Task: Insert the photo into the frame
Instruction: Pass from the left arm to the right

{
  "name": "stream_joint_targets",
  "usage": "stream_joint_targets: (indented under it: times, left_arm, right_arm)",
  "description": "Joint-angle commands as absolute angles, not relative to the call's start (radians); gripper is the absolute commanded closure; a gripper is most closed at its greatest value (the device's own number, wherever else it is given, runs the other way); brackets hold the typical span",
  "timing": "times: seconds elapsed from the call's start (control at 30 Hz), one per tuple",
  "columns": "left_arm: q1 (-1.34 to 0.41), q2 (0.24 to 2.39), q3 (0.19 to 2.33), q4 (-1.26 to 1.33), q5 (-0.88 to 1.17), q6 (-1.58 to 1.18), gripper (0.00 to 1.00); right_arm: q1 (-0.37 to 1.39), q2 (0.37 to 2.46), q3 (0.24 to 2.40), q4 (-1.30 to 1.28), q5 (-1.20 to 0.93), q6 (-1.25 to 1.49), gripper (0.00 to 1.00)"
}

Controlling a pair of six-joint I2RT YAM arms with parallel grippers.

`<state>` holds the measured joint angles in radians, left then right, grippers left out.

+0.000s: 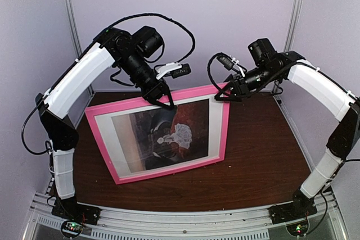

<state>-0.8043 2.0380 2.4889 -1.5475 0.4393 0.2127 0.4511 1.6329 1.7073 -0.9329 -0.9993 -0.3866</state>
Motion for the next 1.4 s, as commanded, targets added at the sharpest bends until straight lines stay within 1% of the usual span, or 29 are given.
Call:
stream_joint_targets:
  times: [0.0, 0.17, 0.37, 0.63, 0.7, 0.73, 0.8, 0.93, 1.0, 1.07, 1.23, 1.37]
  left_arm:
    - [-0.798, 2.045, 2.488, -1.467, 0.506, 0.240, 1.00]
    - [-0.798, 2.048, 2.471, -1.461, 0.490, 0.247, 1.00]
    - [-0.796, 2.048, 2.460, -1.456, 0.476, 0.251, 1.00]
    - [-0.786, 2.054, 2.440, -1.445, 0.471, 0.254, 0.99]
    - [-0.783, 2.057, 2.437, -1.443, 0.465, 0.255, 0.93]
    - [-0.781, 2.057, 2.435, -1.441, 0.459, 0.253, 0.88]
    - [-0.775, 2.057, 2.430, -1.433, 0.446, 0.249, 0.78]
    - [-0.763, 2.052, 2.422, -1.409, 0.414, 0.231, 0.51]
    - [-0.756, 2.038, 2.408, -1.383, 0.387, 0.215, 0.33]
    - [-0.745, 2.016, 2.386, -1.341, 0.352, 0.197, 0.22]
    - [-0.718, 1.930, 2.284, -1.199, 0.210, 0.134, 0.04]
    - [-0.695, 1.876, 2.222, -1.117, 0.102, 0.079, 0.02]
  right_arm:
    - [0.457, 1.638, 1.732, -0.999, -1.017, -0.430, 0.43]
    - [0.457, 1.635, 1.734, -1.000, -1.022, -0.428, 0.53]
    - [0.457, 1.632, 1.734, -1.005, -1.019, -0.432, 0.72]
    - [0.457, 1.616, 1.712, -0.997, -1.010, -0.434, 0.93]
    - [0.455, 1.613, 1.706, -0.994, -1.008, -0.432, 0.98]
    - [0.453, 1.610, 1.701, -0.990, -1.008, -0.429, 1.00]
    - [0.446, 1.598, 1.687, -0.968, -1.010, -0.415, 1.00]
    - [0.417, 1.577, 1.656, -0.910, -1.026, -0.355, 1.00]
    - [0.400, 1.579, 1.648, -0.889, -1.027, -0.323, 1.00]
    - [0.384, 1.585, 1.640, -0.868, -1.020, -0.284, 1.00]
    - [0.337, 1.610, 1.607, -0.783, -1.008, -0.161, 1.00]
    - [0.302, 1.633, 1.573, -0.715, -1.017, -0.073, 1.00]
